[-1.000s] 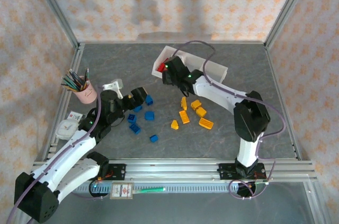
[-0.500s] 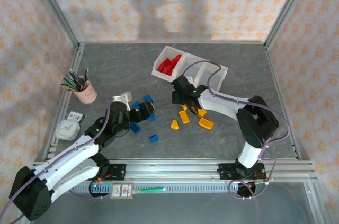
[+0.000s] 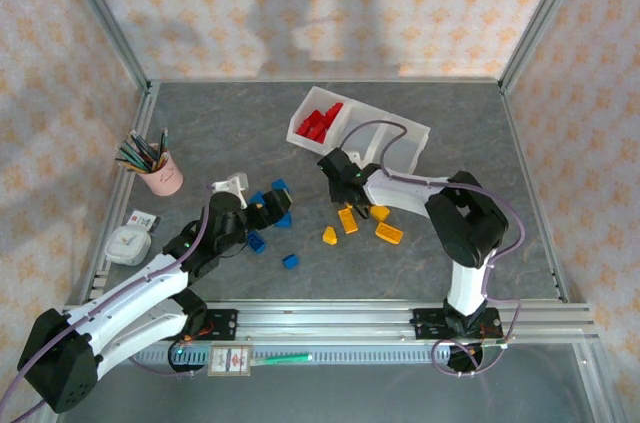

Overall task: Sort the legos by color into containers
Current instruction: Pick up the lego from the center of the table.

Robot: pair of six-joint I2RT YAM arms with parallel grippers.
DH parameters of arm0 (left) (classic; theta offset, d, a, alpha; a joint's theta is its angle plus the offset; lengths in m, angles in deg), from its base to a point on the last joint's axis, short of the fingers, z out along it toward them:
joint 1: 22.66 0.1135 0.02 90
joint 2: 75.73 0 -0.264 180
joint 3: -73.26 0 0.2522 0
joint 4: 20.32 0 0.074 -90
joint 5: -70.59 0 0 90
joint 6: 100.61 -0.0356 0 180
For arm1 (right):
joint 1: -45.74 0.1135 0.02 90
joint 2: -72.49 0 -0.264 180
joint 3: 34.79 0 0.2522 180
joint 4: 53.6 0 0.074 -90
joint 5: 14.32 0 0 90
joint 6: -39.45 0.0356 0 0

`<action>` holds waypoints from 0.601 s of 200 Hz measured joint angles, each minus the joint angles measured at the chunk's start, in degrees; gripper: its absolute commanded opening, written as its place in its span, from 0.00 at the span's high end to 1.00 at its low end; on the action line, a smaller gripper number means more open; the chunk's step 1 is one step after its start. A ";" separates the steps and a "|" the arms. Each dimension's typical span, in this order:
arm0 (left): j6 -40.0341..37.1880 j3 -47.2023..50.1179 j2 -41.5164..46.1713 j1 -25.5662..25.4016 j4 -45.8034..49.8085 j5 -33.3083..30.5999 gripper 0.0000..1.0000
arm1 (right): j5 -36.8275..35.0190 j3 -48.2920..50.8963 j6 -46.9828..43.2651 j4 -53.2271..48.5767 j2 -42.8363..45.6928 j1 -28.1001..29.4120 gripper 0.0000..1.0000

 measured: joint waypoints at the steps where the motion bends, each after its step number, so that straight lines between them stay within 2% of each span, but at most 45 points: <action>1: 0.02 0.00 0.00 -0.02 -0.04 0.00 0.01 | -0.02 -0.04 -0.09 0.00 -0.02 0.00 0.63; 21: 0.11 0.09 0.00 -0.33 -0.37 0.00 0.01 | 0.02 -1.11 -0.57 0.02 -1.07 0.00 0.72; 48: 0.33 0.09 0.00 -0.31 -0.63 0.00 0.01 | 0.07 -1.62 -1.33 0.22 -1.51 0.00 0.78; 120: 0.44 0.09 -0.90 -0.33 -1.11 0.02 0.01 | 1.44 -1.88 -1.46 0.09 0.61 -0.48 0.79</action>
